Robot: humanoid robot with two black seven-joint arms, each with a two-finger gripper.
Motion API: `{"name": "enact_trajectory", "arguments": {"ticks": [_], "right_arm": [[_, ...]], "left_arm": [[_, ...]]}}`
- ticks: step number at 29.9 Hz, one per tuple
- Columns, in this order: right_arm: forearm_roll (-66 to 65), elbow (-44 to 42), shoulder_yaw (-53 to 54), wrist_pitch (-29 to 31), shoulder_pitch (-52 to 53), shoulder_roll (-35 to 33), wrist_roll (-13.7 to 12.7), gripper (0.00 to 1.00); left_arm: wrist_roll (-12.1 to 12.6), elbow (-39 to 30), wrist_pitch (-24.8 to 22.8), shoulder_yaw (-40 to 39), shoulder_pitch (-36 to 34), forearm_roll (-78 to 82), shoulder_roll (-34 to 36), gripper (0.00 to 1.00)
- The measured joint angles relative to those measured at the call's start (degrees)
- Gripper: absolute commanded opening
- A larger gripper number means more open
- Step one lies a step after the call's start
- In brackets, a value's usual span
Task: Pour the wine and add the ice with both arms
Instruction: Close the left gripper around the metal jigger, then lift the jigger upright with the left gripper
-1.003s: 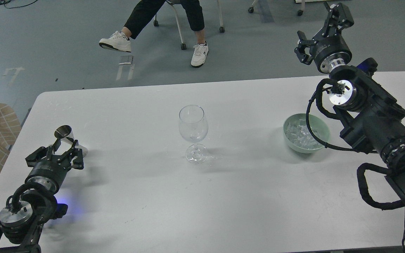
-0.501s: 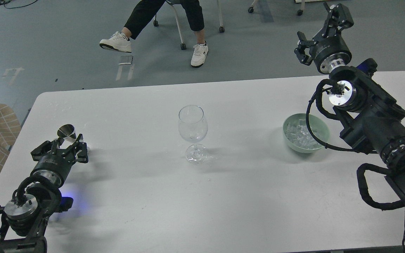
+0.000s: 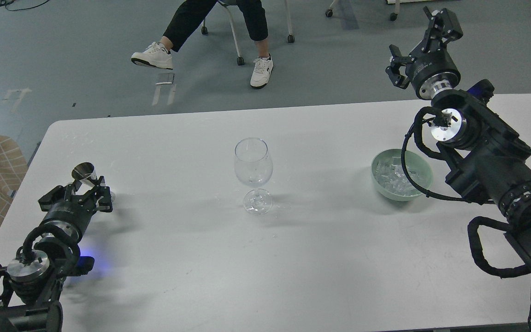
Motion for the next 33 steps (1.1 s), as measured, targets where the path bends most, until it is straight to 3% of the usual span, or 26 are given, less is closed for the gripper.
{"name": "enact_trajectory", "arguments": {"ticks": [9,11,19,25,33], "right_arm": [[0.0,0.1,0.0,-0.1,-0.3,0.0,0.0,1.0],[0.0,0.1,0.0,-0.1,-0.3,0.0,0.0,1.0],[0.0,0.1,0.0,-0.1,-0.4,0.0,0.0,1.0],[0.0,0.1,0.0,-0.1,-0.4,0.0,0.0,1.0],[0.0,0.1,0.0,-0.1,-0.6,-0.1,0.0,1.0]], "left_arm": [[0.6,1.5,0.0,-1.3,-1.2,0.0,0.0,0.45],[0.7,1.7,0.0,-1.3,-1.4,0.0,0.0,0.39],[1.4,1.7,-1.7,-1.4,-1.4,0.0,-0.1,0.29],[1.5,1.7,-4.7,-2.4,-1.3,0.0,-0.1,0.29],[2.7,-0.2,-5.0,-3.4,-0.8,0.0,0.1,0.23]]}}
